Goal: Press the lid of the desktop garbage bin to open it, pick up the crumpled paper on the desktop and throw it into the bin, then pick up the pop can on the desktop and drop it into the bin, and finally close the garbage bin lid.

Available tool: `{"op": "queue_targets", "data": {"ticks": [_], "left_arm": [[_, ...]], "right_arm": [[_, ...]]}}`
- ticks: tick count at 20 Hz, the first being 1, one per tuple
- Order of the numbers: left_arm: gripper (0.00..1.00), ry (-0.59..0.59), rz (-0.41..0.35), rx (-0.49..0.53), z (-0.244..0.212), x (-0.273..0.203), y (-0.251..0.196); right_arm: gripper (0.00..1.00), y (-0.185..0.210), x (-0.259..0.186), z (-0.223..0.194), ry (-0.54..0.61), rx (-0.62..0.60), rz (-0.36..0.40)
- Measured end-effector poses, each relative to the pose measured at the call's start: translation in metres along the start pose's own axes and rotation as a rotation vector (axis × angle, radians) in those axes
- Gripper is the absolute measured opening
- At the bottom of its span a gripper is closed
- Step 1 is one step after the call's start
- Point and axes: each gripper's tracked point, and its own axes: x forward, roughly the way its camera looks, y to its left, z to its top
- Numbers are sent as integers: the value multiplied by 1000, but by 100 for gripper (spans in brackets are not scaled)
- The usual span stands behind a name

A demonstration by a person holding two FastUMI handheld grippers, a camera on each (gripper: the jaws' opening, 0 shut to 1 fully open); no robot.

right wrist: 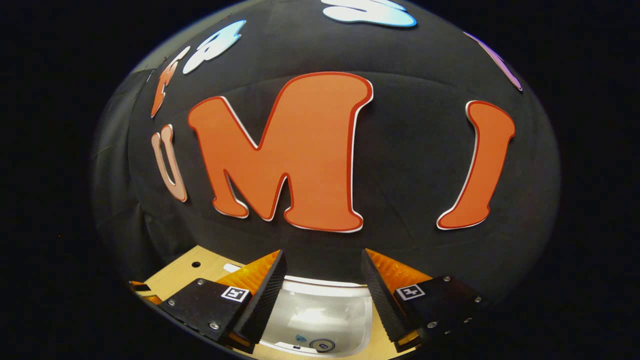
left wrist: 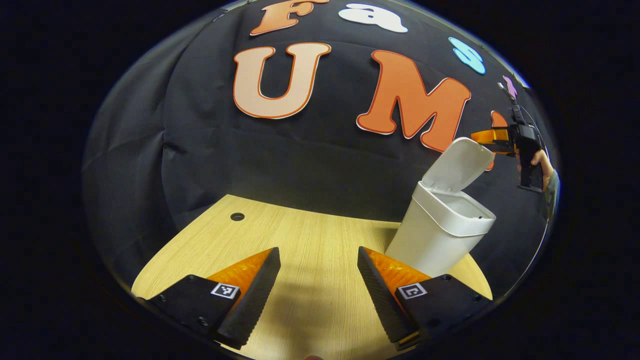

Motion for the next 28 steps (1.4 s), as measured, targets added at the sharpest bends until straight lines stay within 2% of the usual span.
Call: {"op": "queue_targets", "data": {"ticks": [4, 10, 11, 12, 15, 18, 21, 23, 28], "left_arm": [[99, 2, -7, 15, 0, -3, -6], [99, 6, -17, 31, -1, -6, -15], [99, 6, -18, 31, -1, -6, -15], [99, 7, -21, 30, -2, -6, -16], [99, 18, -24, 19, -5, -6, -18], [100, 29, -22, 15, -8, -6, -17], [99, 25, -7, 22, -7, -6, -14], [99, 30, -7, 23, -10, -5, -15], [99, 32, -9, 30, -10, -5, -22]], "right_arm": [[91, 13, -19, -27, 31, -12, 39], [74, 25, -33, -54, 50, -40, 39], [66, 28, -35, -61, 61, -45, 39], [66, 32, -36, -70, 76, -47, 40], [54, 39, -38, -98, 119, -43, 34], [48, 43, -41, -122, 165, -36, 39], [36, 49, -47, -138, 185, -19, 45], [33, 51, -50, -146, 207, -20, 42], [33, 52, -52, -153, 211, -32, 17]]}}
